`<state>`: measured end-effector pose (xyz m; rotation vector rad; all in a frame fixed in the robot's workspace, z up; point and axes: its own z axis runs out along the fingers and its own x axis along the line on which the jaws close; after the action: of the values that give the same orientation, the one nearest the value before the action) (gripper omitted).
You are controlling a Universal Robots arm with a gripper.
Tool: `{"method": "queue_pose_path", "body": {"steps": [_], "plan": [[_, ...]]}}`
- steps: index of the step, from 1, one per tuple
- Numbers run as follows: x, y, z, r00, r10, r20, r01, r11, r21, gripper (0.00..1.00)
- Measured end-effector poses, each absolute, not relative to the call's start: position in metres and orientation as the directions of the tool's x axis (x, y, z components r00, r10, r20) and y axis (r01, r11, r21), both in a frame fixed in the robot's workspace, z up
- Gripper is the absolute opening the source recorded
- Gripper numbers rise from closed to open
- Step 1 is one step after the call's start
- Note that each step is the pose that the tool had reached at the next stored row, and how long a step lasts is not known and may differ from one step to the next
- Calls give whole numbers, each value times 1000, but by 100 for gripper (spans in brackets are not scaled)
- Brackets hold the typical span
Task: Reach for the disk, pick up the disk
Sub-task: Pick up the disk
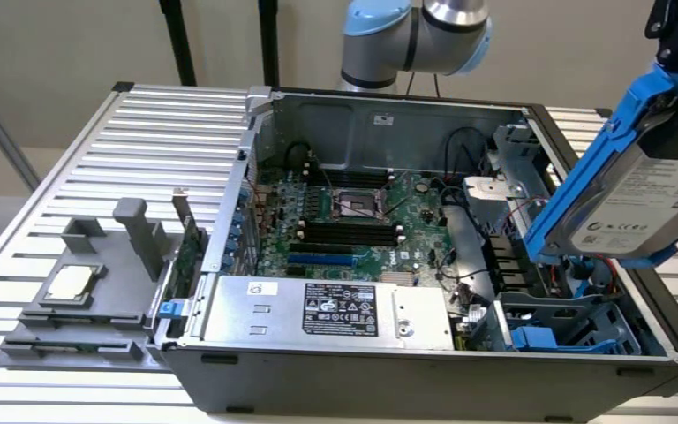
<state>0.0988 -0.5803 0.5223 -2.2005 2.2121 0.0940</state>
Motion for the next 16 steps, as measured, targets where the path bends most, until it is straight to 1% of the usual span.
{"method": "queue_pose_path", "body": {"steps": [11, 16], "plan": [[108, -587, 505, -6, -998, -57, -1000, 4, 29, 33], [110, -588, 504, -6, -998, -57, -1000, 4, 29, 33]]}}
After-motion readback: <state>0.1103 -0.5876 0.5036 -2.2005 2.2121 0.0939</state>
